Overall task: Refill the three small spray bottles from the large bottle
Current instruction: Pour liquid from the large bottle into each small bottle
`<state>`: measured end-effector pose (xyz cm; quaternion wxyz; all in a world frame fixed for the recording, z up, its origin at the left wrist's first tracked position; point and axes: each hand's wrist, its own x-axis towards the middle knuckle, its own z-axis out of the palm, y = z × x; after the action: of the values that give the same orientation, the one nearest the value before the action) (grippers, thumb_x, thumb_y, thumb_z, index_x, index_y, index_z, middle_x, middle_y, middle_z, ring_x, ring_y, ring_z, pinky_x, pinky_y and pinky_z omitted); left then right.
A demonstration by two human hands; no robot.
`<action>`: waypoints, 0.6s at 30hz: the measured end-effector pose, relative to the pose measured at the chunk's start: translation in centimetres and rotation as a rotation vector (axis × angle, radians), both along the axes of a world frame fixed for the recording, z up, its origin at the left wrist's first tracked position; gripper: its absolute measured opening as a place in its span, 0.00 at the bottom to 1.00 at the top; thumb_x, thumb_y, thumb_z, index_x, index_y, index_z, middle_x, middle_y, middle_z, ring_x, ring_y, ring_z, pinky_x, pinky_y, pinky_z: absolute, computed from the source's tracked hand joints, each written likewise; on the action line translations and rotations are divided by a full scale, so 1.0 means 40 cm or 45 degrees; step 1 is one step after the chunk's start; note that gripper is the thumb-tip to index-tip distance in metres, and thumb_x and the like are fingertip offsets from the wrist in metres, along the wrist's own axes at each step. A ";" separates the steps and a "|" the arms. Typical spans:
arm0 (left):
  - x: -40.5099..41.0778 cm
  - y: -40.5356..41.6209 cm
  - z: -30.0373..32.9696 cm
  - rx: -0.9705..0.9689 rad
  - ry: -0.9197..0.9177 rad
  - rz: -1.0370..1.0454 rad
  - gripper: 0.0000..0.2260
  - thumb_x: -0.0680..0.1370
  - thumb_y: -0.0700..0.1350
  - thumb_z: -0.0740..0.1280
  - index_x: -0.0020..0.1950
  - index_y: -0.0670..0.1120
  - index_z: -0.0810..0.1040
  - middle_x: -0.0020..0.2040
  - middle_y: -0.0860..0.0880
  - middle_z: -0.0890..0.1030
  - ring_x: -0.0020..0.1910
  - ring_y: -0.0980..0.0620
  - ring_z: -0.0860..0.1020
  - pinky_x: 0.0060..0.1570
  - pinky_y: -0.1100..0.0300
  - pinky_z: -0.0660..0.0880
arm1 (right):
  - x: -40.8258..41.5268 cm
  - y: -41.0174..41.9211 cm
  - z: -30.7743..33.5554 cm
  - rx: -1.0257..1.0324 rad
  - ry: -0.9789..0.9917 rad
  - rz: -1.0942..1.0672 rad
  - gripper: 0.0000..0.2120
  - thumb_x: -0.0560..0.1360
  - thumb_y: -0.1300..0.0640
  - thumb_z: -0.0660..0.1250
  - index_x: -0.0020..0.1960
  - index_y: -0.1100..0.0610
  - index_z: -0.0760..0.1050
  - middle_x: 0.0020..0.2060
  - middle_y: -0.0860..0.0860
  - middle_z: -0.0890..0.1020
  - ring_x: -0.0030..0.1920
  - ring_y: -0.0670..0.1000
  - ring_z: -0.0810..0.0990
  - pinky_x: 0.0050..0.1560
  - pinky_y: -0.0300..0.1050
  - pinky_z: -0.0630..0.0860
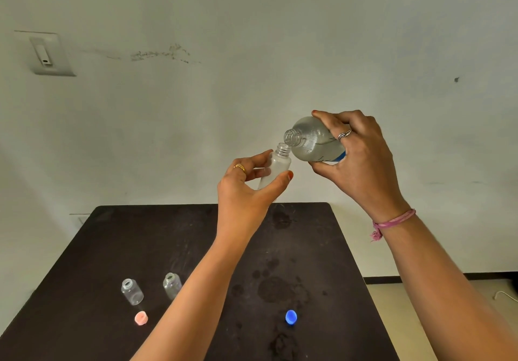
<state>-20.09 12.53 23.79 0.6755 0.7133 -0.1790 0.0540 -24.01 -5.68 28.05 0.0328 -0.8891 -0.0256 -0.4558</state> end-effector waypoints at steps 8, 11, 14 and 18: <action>0.000 0.000 -0.001 -0.009 0.013 -0.004 0.17 0.69 0.51 0.77 0.55 0.59 0.78 0.54 0.58 0.81 0.49 0.70 0.78 0.41 0.78 0.73 | -0.001 -0.002 0.001 -0.017 0.012 0.003 0.37 0.61 0.57 0.81 0.68 0.54 0.73 0.55 0.56 0.77 0.54 0.57 0.74 0.46 0.50 0.78; 0.000 0.000 0.001 -0.003 0.015 0.001 0.17 0.69 0.51 0.77 0.55 0.60 0.77 0.54 0.58 0.81 0.48 0.71 0.77 0.41 0.78 0.73 | 0.000 -0.002 0.003 -0.019 0.008 0.006 0.37 0.61 0.57 0.81 0.68 0.54 0.73 0.54 0.56 0.77 0.53 0.57 0.74 0.46 0.51 0.78; -0.002 0.002 0.001 -0.002 0.017 0.004 0.17 0.69 0.51 0.77 0.56 0.58 0.78 0.54 0.57 0.81 0.49 0.70 0.78 0.41 0.78 0.73 | 0.000 -0.002 0.004 -0.026 0.009 0.009 0.36 0.61 0.57 0.81 0.67 0.54 0.73 0.54 0.56 0.77 0.53 0.57 0.74 0.45 0.51 0.78; -0.002 0.001 0.000 -0.005 0.016 0.010 0.18 0.70 0.51 0.77 0.58 0.56 0.79 0.55 0.56 0.81 0.50 0.67 0.78 0.39 0.80 0.70 | 0.001 -0.004 0.005 -0.040 0.016 0.006 0.36 0.62 0.57 0.81 0.68 0.54 0.73 0.55 0.56 0.77 0.54 0.58 0.74 0.47 0.50 0.78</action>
<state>-20.17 12.55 23.80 0.6778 0.7129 -0.1718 0.0526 -23.95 -5.83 28.24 0.0201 -0.8924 -0.0344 -0.4495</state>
